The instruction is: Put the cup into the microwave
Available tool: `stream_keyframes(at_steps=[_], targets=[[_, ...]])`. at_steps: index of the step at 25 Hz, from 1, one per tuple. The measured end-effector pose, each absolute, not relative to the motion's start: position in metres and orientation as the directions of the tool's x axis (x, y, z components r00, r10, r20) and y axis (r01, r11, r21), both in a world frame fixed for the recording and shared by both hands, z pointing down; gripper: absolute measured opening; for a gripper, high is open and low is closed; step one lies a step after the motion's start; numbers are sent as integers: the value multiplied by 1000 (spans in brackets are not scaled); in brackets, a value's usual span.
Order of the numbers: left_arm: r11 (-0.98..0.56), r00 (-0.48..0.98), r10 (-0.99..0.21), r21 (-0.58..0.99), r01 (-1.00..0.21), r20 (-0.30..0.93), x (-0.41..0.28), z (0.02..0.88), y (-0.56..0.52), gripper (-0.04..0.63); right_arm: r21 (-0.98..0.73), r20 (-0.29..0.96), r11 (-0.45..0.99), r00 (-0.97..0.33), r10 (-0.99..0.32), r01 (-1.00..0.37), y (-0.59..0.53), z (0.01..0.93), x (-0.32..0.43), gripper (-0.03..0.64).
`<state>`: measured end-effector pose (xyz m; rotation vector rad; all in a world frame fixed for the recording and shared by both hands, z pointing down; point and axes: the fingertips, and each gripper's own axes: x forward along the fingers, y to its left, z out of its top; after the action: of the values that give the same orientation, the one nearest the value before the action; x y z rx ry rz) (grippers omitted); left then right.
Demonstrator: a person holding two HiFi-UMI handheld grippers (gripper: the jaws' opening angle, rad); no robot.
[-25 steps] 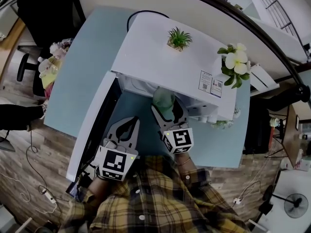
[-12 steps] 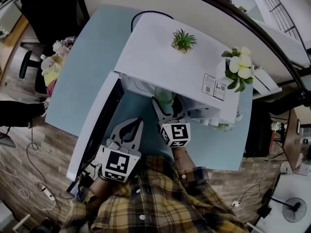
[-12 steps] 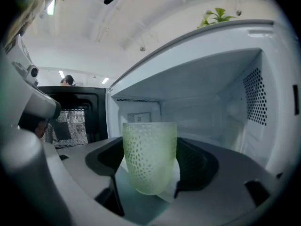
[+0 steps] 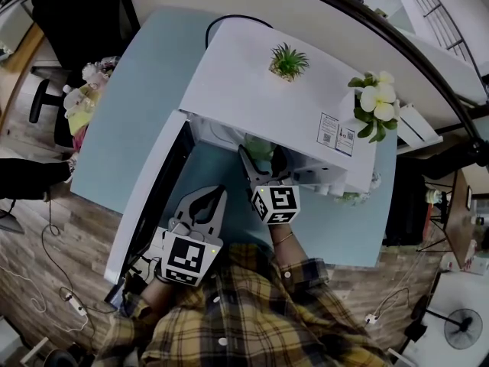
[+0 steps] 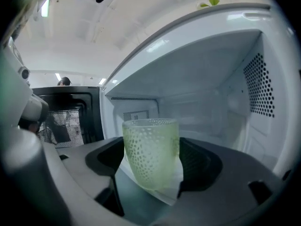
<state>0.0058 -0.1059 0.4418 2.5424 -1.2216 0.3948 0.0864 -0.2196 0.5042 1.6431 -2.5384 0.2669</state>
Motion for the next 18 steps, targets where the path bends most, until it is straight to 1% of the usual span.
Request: stream_keyframes(at_steps=[8,15,18], targets=[[-608,613,-699,145,-780,368,10,442,-103,-11,-78,197,404,-411,-890,-911,-209,508,88,350],[-606,611,-701,143,-782,368,8,444,-105,-11,-18,191,370,-366,-911,-929,-196,507,97,348],[-605,610,-702,144,-783,367,7,444,-106,-11,2,196,363,-355,-914,-932,-192,508,100,298]])
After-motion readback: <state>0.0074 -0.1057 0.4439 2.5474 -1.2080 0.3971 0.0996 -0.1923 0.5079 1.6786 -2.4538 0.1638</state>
